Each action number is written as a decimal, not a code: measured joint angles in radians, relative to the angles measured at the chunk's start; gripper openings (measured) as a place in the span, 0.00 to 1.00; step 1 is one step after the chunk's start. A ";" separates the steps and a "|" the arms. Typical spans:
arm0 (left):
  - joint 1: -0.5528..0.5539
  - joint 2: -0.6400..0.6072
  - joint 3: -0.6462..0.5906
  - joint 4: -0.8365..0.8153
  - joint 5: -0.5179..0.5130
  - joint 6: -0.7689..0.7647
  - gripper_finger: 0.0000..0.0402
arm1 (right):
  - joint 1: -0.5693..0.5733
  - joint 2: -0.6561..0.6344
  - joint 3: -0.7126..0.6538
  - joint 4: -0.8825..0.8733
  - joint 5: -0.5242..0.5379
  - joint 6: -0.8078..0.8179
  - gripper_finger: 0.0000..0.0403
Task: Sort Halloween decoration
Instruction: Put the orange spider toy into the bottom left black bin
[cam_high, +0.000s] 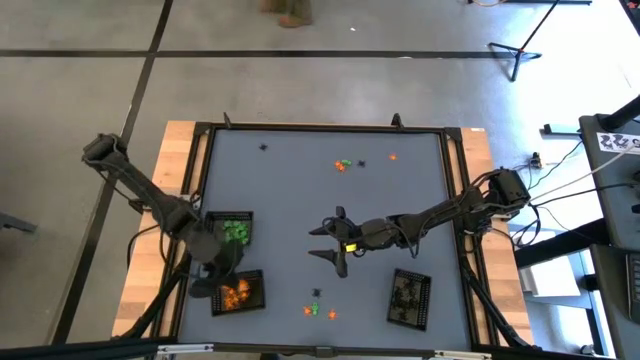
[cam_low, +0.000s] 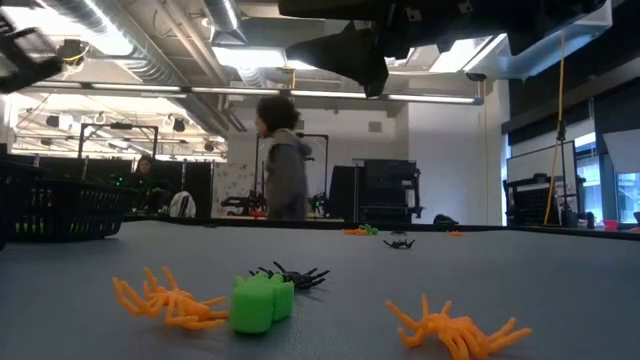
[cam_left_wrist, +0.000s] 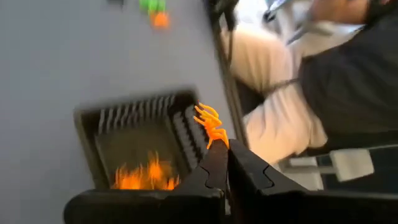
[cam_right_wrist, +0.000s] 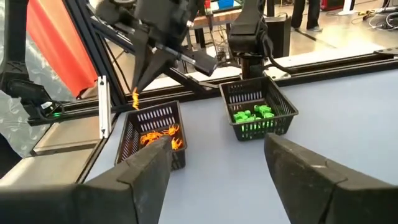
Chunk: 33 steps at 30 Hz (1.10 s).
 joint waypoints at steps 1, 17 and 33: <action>-0.024 -0.001 0.000 -0.026 -0.021 -0.032 0.00 | 0.000 0.000 0.000 -0.001 0.000 0.000 0.63; -0.127 0.003 0.000 -0.055 -0.096 -0.117 0.00 | 0.000 0.000 0.000 -0.054 0.089 -0.001 0.63; -0.126 0.003 0.000 -0.020 -0.184 -0.115 0.00 | -0.033 0.000 0.000 -0.385 0.296 0.212 0.63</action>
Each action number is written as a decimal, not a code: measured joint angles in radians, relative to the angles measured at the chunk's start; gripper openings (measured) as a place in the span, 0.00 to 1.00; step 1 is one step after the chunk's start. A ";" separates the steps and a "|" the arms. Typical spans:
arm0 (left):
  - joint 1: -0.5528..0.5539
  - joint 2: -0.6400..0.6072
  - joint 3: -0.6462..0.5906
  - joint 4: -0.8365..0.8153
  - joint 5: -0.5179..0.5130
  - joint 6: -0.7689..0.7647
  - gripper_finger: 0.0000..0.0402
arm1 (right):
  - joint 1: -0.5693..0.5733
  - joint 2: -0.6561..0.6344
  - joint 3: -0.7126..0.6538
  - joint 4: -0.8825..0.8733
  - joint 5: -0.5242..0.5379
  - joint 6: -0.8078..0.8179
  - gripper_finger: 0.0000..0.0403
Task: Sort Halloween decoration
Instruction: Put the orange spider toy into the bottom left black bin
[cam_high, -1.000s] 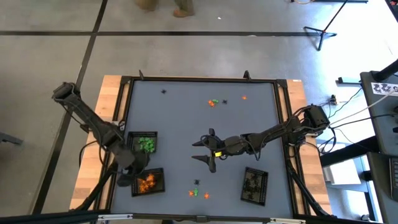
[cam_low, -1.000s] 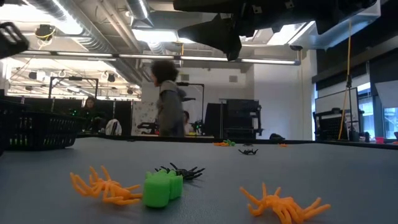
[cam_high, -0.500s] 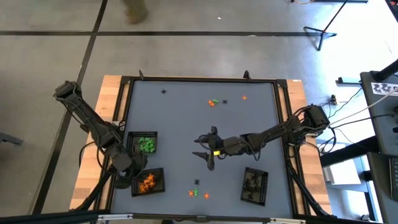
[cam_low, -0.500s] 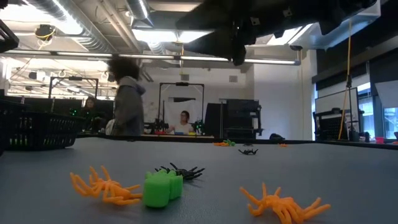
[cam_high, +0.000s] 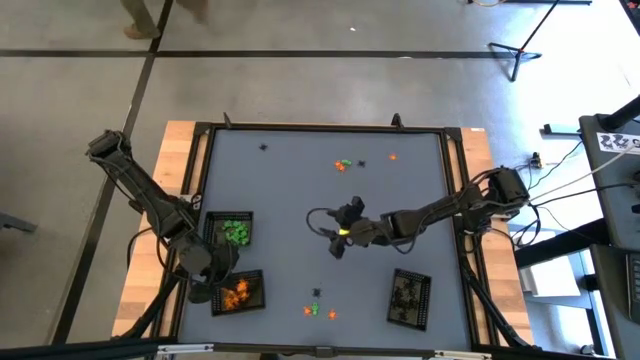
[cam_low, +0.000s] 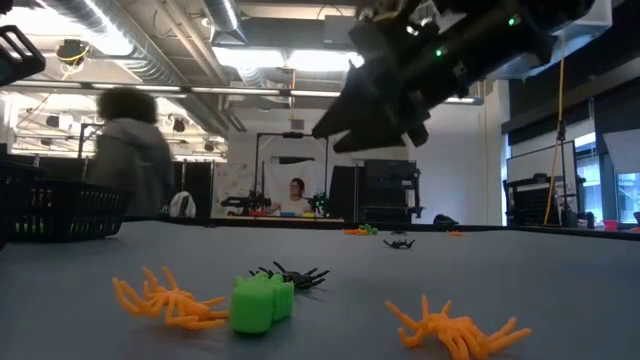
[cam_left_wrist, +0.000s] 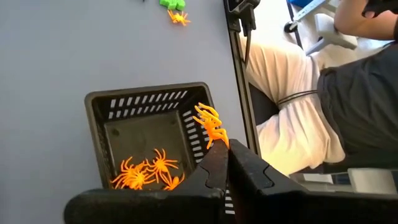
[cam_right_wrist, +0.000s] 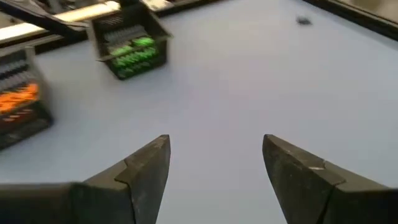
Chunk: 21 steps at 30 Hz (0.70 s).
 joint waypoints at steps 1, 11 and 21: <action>0.000 0.000 0.000 0.000 -0.005 0.000 0.00 | -0.005 0.000 0.000 -0.014 -0.001 0.016 0.63; 0.000 0.000 0.000 0.005 -0.022 0.000 0.00 | -0.006 0.000 0.000 -0.055 -0.017 0.055 0.63; 0.000 0.000 0.000 0.010 -0.038 0.000 0.00 | -0.007 0.000 0.000 -0.054 -0.009 0.046 0.63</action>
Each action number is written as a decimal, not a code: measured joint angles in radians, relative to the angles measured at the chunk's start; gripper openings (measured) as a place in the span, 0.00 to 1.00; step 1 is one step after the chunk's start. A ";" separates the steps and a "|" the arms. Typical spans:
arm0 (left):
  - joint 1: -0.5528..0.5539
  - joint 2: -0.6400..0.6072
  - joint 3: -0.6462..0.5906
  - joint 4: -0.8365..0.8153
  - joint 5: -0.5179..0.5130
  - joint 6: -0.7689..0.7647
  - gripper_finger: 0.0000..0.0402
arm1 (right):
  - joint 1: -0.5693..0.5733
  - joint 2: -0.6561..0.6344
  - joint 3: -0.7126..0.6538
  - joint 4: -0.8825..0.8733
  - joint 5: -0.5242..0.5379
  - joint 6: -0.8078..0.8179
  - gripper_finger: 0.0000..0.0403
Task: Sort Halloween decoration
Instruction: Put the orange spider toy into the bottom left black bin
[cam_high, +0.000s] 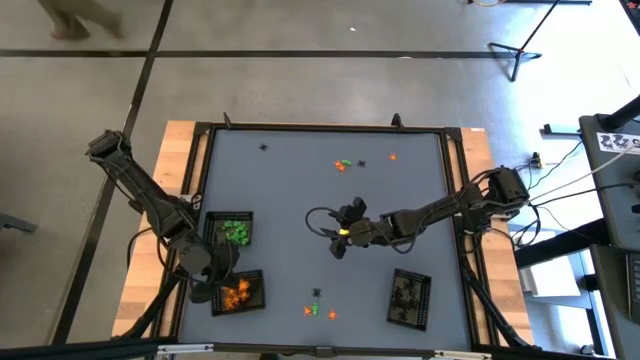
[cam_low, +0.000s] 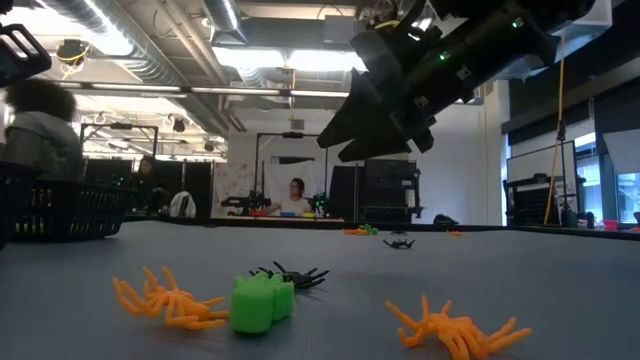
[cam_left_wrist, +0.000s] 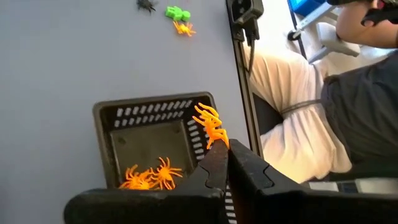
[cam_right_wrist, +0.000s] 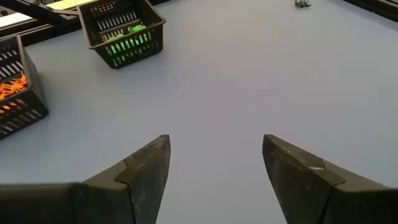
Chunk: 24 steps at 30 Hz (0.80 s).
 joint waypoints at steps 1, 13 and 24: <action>0.000 0.000 0.000 0.000 -0.012 0.000 0.00 | 0.000 0.000 0.000 0.000 0.000 0.000 0.63; 0.000 0.000 0.000 0.000 -0.064 0.000 0.00 | 0.000 0.000 0.000 0.000 0.000 -0.008 0.63; 0.000 0.000 0.000 0.000 -0.110 -0.001 0.00 | 0.000 0.000 0.000 0.001 0.000 -0.008 0.63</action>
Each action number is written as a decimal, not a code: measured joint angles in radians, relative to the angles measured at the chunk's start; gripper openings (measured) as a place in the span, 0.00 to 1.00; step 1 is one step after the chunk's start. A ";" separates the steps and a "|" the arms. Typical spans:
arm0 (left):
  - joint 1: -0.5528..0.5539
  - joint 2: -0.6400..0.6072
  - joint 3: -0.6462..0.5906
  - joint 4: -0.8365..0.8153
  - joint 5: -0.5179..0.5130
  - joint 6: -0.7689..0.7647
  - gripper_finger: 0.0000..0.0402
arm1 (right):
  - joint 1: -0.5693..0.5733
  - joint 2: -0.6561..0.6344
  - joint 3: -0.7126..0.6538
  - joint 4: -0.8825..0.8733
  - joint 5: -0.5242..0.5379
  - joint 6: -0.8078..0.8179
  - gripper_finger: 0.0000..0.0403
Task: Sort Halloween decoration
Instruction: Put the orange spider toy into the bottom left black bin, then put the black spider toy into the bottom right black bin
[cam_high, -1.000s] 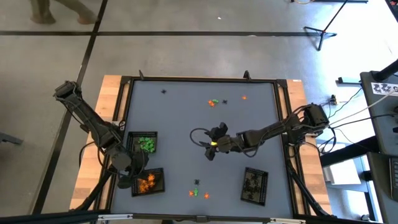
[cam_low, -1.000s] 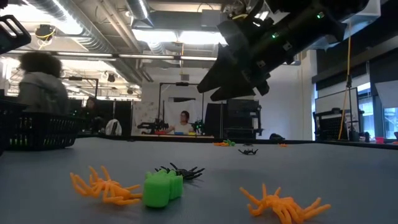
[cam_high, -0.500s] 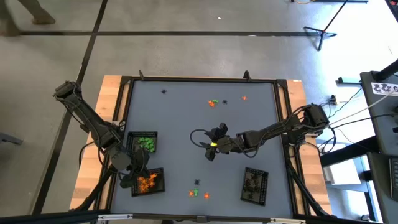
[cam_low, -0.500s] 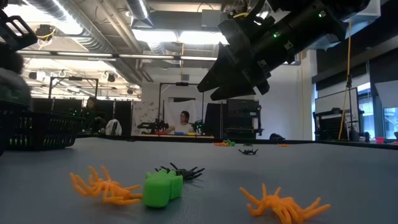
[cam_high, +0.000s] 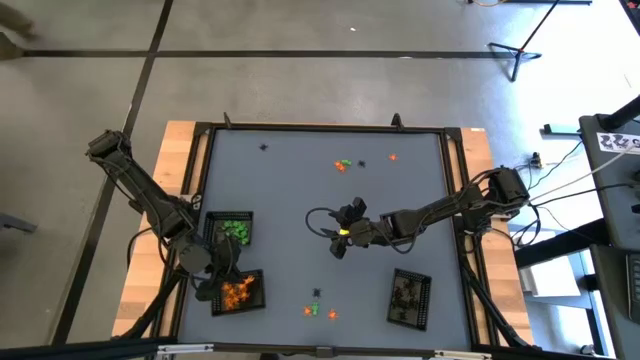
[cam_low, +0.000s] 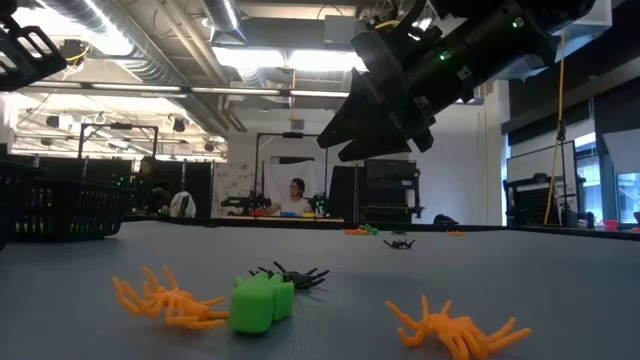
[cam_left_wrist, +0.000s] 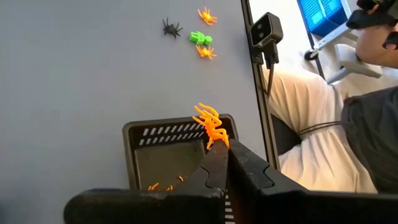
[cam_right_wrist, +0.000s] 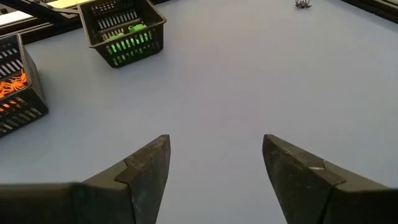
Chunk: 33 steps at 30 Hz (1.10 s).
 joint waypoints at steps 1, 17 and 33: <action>0.000 0.000 0.000 0.000 0.000 -0.004 0.00 | 0.000 0.000 0.000 0.000 0.000 0.000 0.63; -0.004 0.000 0.000 -0.060 0.144 -0.094 0.00 | 0.000 0.000 0.000 -0.014 0.000 0.007 0.63; -0.005 0.000 0.000 -0.064 0.149 -0.107 0.26 | 0.000 0.001 0.000 -0.014 -0.001 0.008 0.63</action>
